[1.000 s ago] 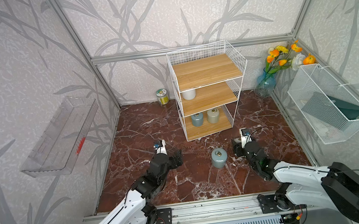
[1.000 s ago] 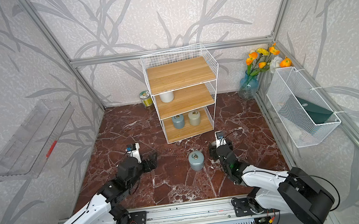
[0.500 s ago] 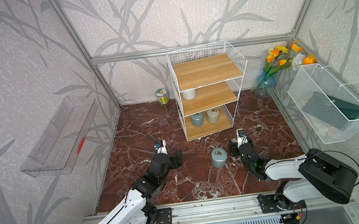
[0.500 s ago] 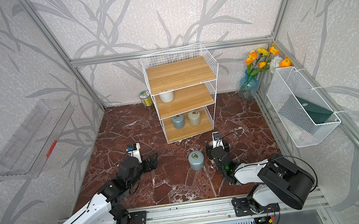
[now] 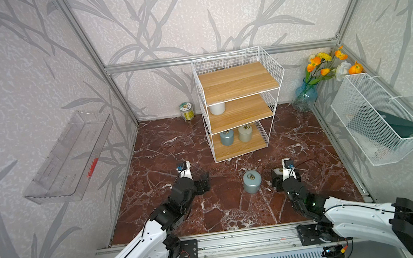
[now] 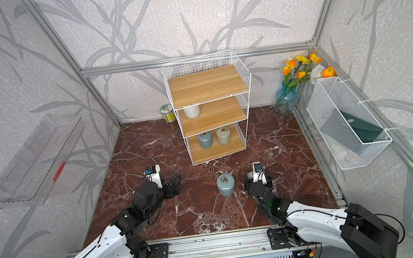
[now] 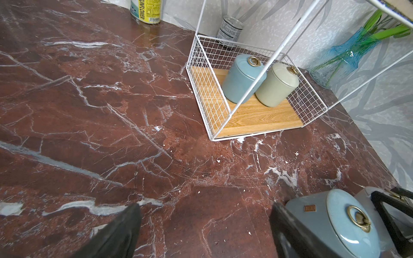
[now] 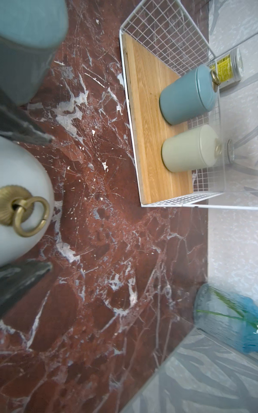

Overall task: Remove the tea canisters from the shelf
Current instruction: Place the tea canister at the center of the board.

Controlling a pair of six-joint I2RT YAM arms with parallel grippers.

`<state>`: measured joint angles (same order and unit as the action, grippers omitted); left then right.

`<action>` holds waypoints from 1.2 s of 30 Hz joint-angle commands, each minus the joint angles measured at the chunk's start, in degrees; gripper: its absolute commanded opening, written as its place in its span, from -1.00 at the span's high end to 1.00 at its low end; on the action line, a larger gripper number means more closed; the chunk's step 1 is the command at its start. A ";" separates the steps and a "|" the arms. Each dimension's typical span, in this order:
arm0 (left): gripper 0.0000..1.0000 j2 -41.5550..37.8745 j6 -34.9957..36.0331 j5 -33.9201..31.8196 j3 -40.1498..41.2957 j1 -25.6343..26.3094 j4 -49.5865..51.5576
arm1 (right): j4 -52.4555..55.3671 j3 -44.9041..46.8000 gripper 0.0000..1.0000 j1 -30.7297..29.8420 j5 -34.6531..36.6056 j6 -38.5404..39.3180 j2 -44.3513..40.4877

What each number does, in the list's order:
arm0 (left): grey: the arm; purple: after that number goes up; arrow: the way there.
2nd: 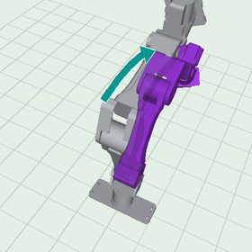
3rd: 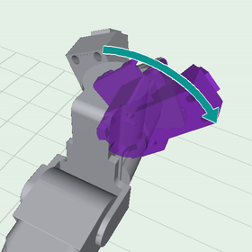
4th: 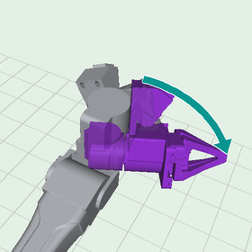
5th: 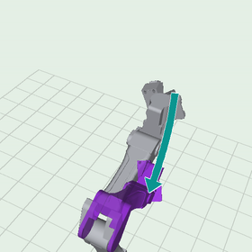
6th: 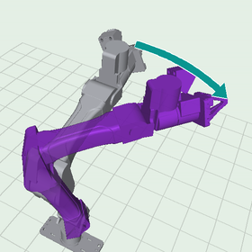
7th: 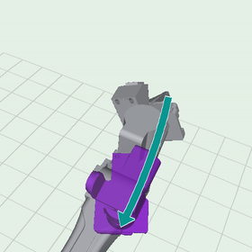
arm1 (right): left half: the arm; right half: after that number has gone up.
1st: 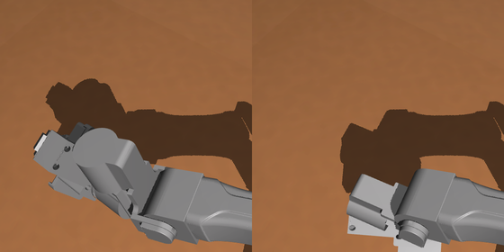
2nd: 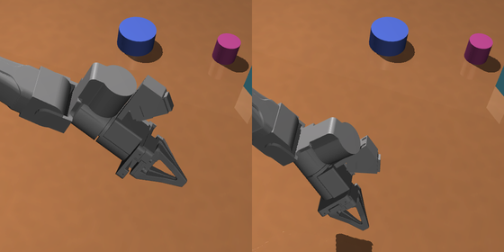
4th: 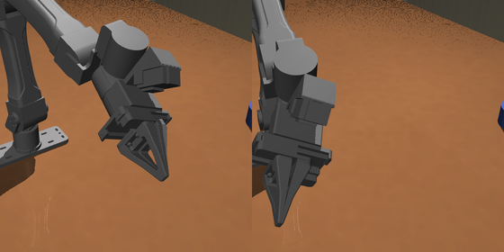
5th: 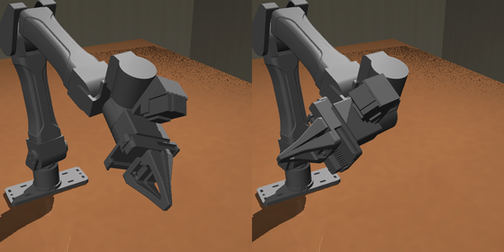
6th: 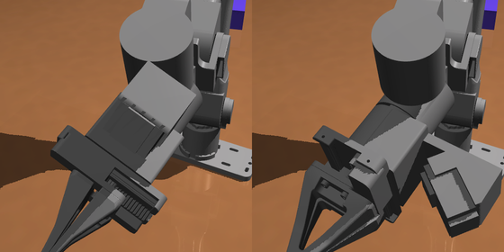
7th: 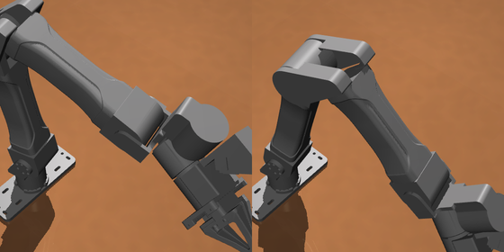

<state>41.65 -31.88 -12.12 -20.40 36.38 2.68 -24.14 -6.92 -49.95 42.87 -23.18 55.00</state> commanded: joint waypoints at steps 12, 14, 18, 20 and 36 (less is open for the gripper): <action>-0.81 -3.31 -0.84 -1.07 0.78 0.56 1.69 | -0.58 -3.90 -0.18 -5.60 4.38 -3.79 5.92; -0.81 -3.96 -0.95 -1.28 0.78 0.62 2.47 | 2.14 -3.56 -0.18 -7.79 6.44 -5.73 5.07; -0.82 -5.61 -0.95 -1.93 1.30 0.67 3.19 | 11.16 -4.01 -0.19 -13.50 10.56 -10.17 0.90; -0.81 -6.09 -0.91 -2.12 1.41 0.71 3.23 | 15.62 -4.40 -0.19 -16.08 12.28 -11.66 -1.48; -0.81 -7.08 -1.35 -2.03 1.77 0.86 3.89 | 32.82 -6.90 -0.34 -20.94 9.24 -26.39 1.98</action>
<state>35.70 -33.08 -13.41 -19.59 37.04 5.76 0.60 -13.69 -69.71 55.11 -44.69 55.53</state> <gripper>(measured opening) 0.907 0.776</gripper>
